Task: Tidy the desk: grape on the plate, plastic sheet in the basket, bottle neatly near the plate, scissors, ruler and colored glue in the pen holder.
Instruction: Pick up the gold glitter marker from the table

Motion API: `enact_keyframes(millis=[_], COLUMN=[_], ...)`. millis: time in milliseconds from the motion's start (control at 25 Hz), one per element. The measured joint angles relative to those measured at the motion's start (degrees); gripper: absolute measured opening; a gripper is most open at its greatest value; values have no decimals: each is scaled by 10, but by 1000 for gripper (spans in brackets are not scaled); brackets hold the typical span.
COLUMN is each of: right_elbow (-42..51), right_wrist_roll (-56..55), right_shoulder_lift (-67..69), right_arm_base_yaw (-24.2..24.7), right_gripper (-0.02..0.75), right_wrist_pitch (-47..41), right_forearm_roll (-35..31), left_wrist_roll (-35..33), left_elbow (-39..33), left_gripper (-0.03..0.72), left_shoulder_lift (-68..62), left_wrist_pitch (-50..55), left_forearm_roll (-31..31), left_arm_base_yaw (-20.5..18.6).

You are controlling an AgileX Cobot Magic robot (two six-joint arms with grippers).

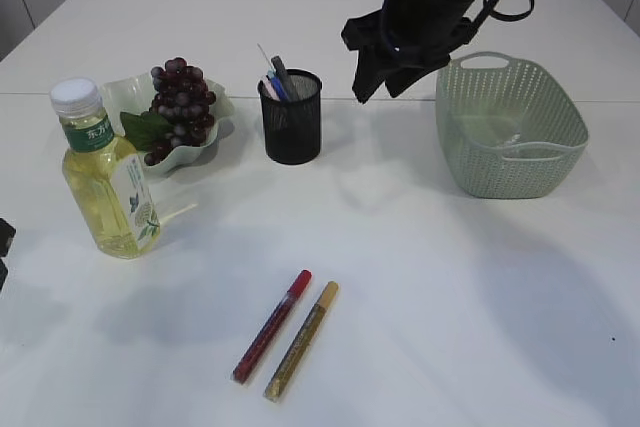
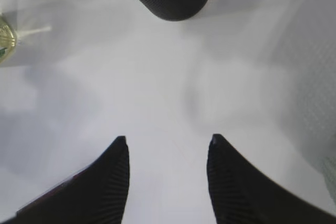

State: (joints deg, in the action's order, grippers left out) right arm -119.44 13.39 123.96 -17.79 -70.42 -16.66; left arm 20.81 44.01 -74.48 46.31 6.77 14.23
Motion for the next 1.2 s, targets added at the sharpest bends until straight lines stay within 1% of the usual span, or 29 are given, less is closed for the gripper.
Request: enact_keyframes(millis=[280, 560, 680, 840, 1000, 1080, 1200], right_elbow=[93, 212, 268, 318, 329, 329, 329], right_wrist_roll=[-90, -162, -219, -326, -490, -551, -626], right_shoulder_lift=[-67, -125, -134, -133, -130, -124, -110], right_arm_base_yaw=[-72, -131, -152, -196, -246, -258, -262], right_gripper=[386, 386, 386, 386, 386, 386, 386], right_wrist_pitch=[-1, -1, -1, 0, 20, 44, 82], right_forearm_roll=[61, 64, 64, 70, 112, 125, 137], left_wrist_roll=[0, 0, 0, 0, 0, 0, 0], left_elbow=[0, 0, 0, 0, 0, 0, 0], left_gripper=[415, 415, 415, 415, 415, 415, 415], left_shoulder_lift=[0, 0, 0, 0, 0, 0, 0], left_wrist_pitch=[9, -15, -25, -30, -38, -39, -40], left_forearm_roll=[-6, -6, -9, -15, 0, 8, 11], left_arm_base_yaw=[0, 0, 0, 0, 0, 0, 0])
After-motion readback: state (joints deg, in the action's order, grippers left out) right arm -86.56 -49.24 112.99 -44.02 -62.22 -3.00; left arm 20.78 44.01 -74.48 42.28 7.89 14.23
